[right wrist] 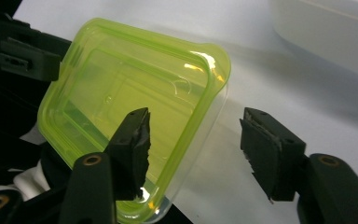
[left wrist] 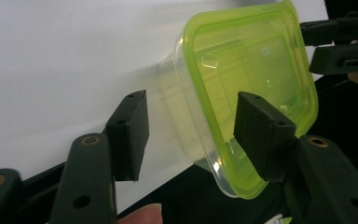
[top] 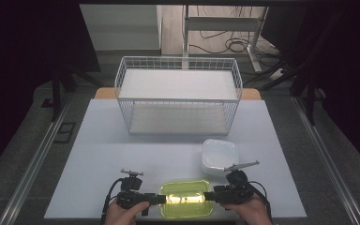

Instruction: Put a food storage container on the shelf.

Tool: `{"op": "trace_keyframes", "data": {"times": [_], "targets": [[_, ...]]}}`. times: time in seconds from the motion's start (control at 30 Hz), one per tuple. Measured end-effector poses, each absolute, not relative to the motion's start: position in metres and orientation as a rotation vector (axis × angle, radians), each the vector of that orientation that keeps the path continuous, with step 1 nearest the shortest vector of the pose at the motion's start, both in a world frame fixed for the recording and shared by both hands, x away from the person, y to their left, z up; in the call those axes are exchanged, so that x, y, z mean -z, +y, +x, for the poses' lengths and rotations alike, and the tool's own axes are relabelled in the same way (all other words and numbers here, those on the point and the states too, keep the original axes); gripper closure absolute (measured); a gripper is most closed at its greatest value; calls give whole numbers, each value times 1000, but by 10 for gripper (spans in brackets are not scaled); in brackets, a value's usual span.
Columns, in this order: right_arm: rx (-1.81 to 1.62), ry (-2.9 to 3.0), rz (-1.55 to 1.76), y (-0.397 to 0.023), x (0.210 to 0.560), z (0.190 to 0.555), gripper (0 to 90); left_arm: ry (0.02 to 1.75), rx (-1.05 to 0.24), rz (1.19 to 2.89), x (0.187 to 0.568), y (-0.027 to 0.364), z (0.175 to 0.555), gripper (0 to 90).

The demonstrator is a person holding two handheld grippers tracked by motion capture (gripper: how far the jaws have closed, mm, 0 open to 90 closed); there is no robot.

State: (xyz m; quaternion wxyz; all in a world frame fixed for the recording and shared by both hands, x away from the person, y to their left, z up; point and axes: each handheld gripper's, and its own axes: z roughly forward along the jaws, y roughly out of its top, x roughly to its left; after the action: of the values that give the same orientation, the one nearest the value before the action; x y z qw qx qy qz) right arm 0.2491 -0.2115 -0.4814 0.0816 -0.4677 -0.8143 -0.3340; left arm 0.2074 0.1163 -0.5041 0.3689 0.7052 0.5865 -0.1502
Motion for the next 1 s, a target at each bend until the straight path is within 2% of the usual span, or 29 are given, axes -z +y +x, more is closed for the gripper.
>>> {"op": "trace_keyframes", "data": {"times": [0.17, 0.33, 0.53, 1.0], "targets": [[996, -2389, -1400, -211, 485, 249, 511, 1495, 423, 1786, 507, 114, 209, 514], [977, -2343, -1387, -210, 489, 250, 606, 1474, 484, 1764, 511, 112, 210, 617], [963, -2298, -1398, -212, 491, 250, 685, 1482, 473, 1747, 511, 112, 211, 733], [1013, -2319, -1424, -211, 482, 247, 758, 1452, 412, 1733, 502, 116, 209, 788]]}}
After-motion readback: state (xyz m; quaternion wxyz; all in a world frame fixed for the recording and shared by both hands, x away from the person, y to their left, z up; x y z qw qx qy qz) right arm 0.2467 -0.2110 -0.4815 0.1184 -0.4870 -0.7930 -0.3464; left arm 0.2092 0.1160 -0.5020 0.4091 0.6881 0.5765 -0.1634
